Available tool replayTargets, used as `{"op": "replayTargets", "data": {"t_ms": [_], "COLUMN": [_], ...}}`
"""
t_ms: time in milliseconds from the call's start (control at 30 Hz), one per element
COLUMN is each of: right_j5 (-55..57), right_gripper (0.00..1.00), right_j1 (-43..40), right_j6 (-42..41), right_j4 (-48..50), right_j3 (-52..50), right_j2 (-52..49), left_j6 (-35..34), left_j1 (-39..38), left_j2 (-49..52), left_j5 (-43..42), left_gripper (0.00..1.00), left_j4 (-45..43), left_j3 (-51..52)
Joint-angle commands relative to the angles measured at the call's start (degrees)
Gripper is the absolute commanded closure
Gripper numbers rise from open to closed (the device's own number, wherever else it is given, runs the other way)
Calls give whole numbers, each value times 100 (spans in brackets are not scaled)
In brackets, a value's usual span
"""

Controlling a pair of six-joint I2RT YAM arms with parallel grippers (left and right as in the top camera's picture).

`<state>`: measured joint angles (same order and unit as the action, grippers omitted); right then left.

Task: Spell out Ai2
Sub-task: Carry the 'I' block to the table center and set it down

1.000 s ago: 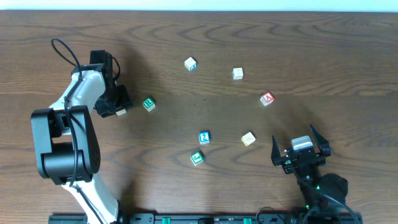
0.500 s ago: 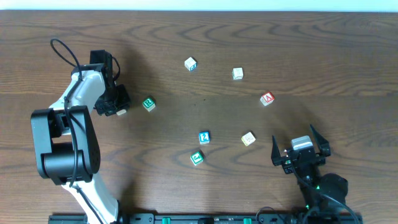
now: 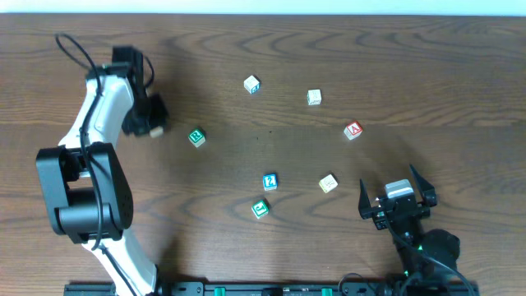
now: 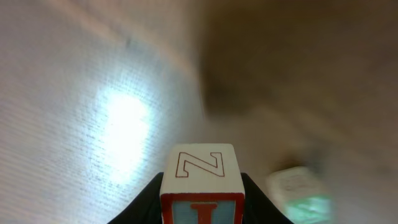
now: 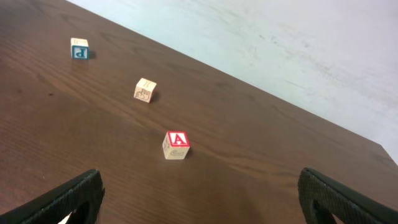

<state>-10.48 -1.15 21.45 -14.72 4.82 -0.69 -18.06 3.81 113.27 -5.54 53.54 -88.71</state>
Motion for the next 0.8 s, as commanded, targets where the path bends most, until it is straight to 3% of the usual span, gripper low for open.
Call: {"op": "replayTargets", "data": {"t_ms": [0,100,333,533,767], "right_j5": [11,11,11,11,11], "right_gripper": [1,1,1,1,1], "right_j1": [26,26,26,26,26], "right_j6": [44,44,44,44,44], "right_j4": [-2,-2,-2,-2,-2], "right_j3": [-22,-22,-20,-22,-22], "right_j2": [39,39,39,39,39], "left_j6": [382,697,557,-245,-280], "left_j1": [-417,-1093,-2695,-3154,-3314], "left_j2": [17,20,247,796,1091], "left_j5": [7,85,647,184,-160], "left_gripper": [94,94,94,94,94], "left_j4": [111,24,-334,-345,-632], "left_j3": [-782,-1185,-1204,-1207,-1209]}}
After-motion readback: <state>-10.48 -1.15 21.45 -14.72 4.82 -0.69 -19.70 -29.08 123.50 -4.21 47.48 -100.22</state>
